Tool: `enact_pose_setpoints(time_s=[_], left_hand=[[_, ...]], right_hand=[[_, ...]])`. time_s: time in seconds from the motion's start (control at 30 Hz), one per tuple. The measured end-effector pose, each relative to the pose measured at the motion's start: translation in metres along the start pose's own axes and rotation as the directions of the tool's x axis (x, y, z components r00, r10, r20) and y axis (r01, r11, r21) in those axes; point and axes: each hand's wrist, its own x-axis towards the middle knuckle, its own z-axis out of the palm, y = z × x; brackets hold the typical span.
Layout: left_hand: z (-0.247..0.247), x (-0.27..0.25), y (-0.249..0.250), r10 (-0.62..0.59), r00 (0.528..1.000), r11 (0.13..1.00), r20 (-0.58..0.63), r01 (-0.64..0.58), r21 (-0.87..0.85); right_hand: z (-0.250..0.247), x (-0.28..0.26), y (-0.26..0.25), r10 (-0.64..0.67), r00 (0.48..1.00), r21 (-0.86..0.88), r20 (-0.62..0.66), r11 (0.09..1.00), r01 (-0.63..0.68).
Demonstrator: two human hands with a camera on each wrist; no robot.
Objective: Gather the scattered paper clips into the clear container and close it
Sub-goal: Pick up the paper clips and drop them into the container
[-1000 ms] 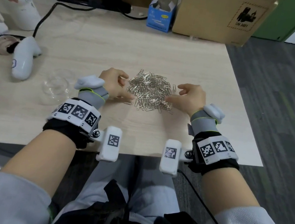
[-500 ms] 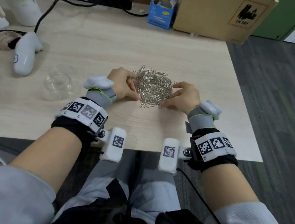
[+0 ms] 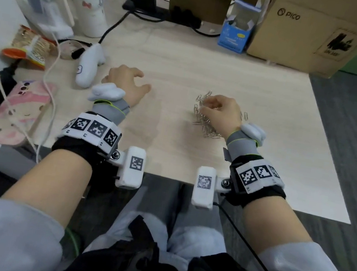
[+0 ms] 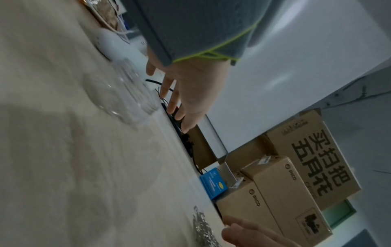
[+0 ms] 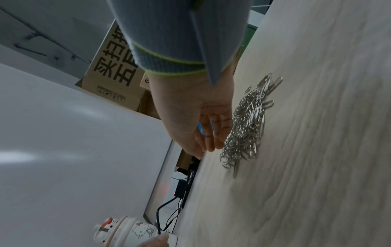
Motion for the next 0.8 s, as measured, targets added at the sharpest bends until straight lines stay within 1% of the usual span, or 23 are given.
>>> enact_pose_setpoints(time_s=[0.1,0.17,0.27,0.3,0.37,0.4,0.57,0.63,0.8], left_hand=[[0.001,-0.002,-0.013,-0.040,0.995,0.998,0.089,0.036,0.054],[0.003,-0.004,-0.017,-0.062,0.991,0.993,0.120,0.048,0.109],[0.001,-0.012,-0.009,-0.030,0.980,0.987,0.194,-0.002,0.163],[-0.001,-0.014,-0.004,-0.047,0.979,0.985,0.201,0.012,0.175],[0.000,-0.016,0.005,-0.031,0.978,0.981,0.209,-0.010,0.192],[0.002,-0.016,0.009,-0.002,0.977,0.981,0.212,-0.039,0.190],[0.029,-0.009,0.024,0.021,0.958,0.977,0.286,-0.080,0.197],[0.040,-0.007,0.032,0.026,0.950,0.968,0.311,-0.101,0.229],[0.063,-0.006,0.054,0.085,0.946,0.952,0.313,-0.170,0.256]], right_hand=[[0.010,0.000,-0.005,-0.011,1.000,0.046,-0.003,0.999,0.011],[0.013,0.001,-0.006,-0.017,1.000,0.061,-0.013,0.998,0.018],[0.012,-0.001,-0.004,-0.028,0.999,0.064,-0.036,0.997,0.030],[0.011,-0.002,-0.003,-0.028,0.999,0.065,-0.041,0.997,0.030],[0.009,-0.002,0.001,-0.023,0.998,0.076,-0.052,0.997,0.027],[0.007,-0.003,0.004,-0.017,0.998,0.077,-0.057,0.997,0.021],[-0.008,-0.004,0.018,0.044,0.997,0.113,-0.059,0.993,-0.037],[-0.017,-0.005,0.024,0.061,0.996,0.130,-0.067,0.990,-0.052],[-0.036,-0.009,0.039,0.097,0.992,0.140,-0.079,0.987,-0.085]])
